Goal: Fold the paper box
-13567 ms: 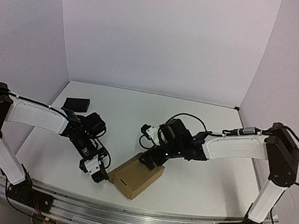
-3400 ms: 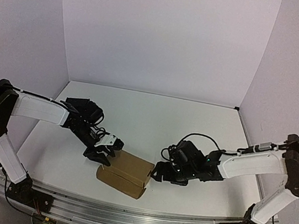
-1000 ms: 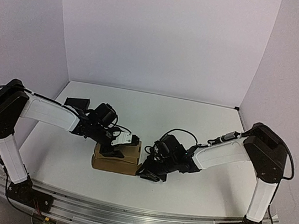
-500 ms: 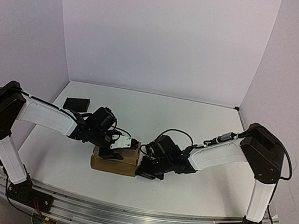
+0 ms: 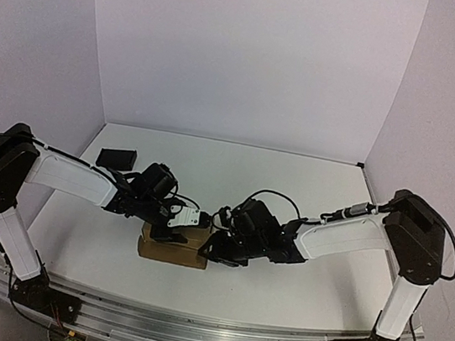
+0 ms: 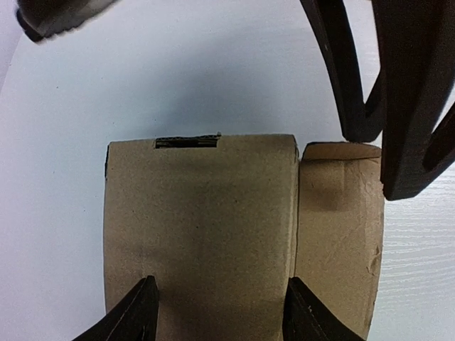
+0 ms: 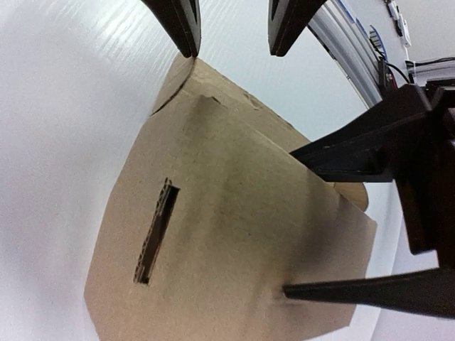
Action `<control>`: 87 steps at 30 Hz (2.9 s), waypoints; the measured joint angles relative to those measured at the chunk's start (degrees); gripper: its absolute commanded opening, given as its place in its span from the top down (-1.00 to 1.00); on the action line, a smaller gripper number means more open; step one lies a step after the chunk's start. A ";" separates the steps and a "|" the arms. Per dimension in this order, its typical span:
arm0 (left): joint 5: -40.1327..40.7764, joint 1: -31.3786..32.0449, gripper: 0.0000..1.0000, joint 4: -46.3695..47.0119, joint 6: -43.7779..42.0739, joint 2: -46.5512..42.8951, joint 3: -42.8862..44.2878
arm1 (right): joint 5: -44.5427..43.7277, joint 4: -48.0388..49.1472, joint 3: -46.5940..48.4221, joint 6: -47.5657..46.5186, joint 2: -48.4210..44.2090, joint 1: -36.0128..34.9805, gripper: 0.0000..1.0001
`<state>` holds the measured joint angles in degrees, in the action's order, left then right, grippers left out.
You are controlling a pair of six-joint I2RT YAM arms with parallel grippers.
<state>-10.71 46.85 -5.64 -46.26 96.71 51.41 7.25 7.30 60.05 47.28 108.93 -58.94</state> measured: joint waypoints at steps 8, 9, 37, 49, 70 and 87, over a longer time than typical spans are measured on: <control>0.16 0.04 -0.19 0.21 -0.22 0.00 -0.13 | -2.87 3.18 -6.01 2.95 -6.57 -0.07 0.33; 0.17 0.04 -0.19 0.21 -0.22 0.00 -0.13 | -3.66 2.90 -7.25 3.42 -7.73 -0.13 0.36; 0.21 0.09 -0.18 0.80 -0.28 -0.03 -0.54 | -10.54 8.66 -7.13 3.69 1.69 -3.84 1.00; 0.21 0.09 -0.18 0.82 -0.28 -0.07 -0.56 | -10.49 9.39 -6.47 5.33 2.50 -2.94 0.99; 0.14 0.09 -0.18 0.82 -0.26 -0.07 -0.56 | -15.48 12.92 -13.52 -2.54 -2.76 -7.41 0.59; 0.14 0.09 -0.19 0.80 -0.31 -0.07 -0.55 | -21.87 11.45 -7.37 -6.16 0.53 -8.25 0.91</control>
<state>-10.57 46.94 -4.84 -46.57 96.64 50.86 -14.61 18.75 52.69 41.12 109.47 -67.19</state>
